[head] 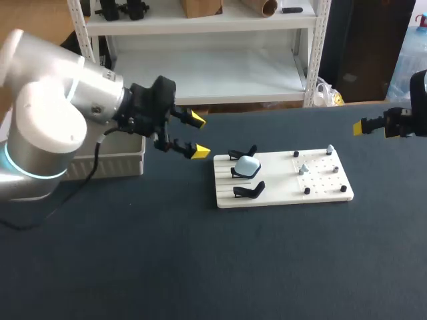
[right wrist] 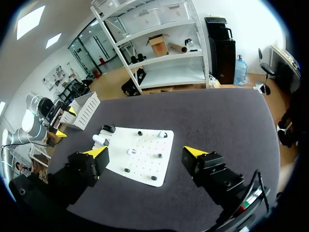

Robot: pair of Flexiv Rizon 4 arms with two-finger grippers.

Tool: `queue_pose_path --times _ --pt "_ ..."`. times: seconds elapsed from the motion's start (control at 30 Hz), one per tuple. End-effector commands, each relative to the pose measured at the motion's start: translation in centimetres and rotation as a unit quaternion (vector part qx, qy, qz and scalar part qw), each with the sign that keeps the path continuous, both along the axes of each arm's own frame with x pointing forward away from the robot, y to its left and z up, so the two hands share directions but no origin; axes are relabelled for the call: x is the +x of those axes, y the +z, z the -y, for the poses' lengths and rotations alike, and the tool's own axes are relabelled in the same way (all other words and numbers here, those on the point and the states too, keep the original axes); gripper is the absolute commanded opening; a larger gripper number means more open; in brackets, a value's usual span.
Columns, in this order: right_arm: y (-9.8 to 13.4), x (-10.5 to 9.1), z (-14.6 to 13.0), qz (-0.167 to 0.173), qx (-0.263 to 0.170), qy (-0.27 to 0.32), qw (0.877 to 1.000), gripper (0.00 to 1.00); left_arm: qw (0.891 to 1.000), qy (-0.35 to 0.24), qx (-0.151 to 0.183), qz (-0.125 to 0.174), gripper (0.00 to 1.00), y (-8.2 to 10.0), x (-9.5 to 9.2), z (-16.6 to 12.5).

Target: Pick up each earbud case from the left stands, insert the matching earbuds, close the lid, and place the case in the box.

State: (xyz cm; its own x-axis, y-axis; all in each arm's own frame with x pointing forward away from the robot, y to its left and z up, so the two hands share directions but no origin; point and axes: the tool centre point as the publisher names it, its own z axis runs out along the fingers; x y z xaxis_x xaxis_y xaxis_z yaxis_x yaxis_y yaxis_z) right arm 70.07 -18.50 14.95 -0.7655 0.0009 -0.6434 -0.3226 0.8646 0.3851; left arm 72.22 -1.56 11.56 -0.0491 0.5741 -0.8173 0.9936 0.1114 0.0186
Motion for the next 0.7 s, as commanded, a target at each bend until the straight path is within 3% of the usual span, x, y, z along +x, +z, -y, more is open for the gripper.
queue_pose_path --times 0.03,0.53,0.7 --pt "-0.1 0.1 0.0 0.000 0.001 0.002 1.000 1.00 1.000 -0.015 -0.010 -0.002 1.00 -1.3 0.5 1.0" --pt "-0.1 0.1 0.0 0.000 0.001 0.002 1.000 1.00 0.999 -0.038 -0.027 -0.007 1.00 -5.4 0.5 3.5" --pt "-0.1 0.1 0.0 0.000 0.001 0.002 1.000 1.00 0.999 -0.036 -0.030 -0.008 0.91 -6.8 0.8 4.3"
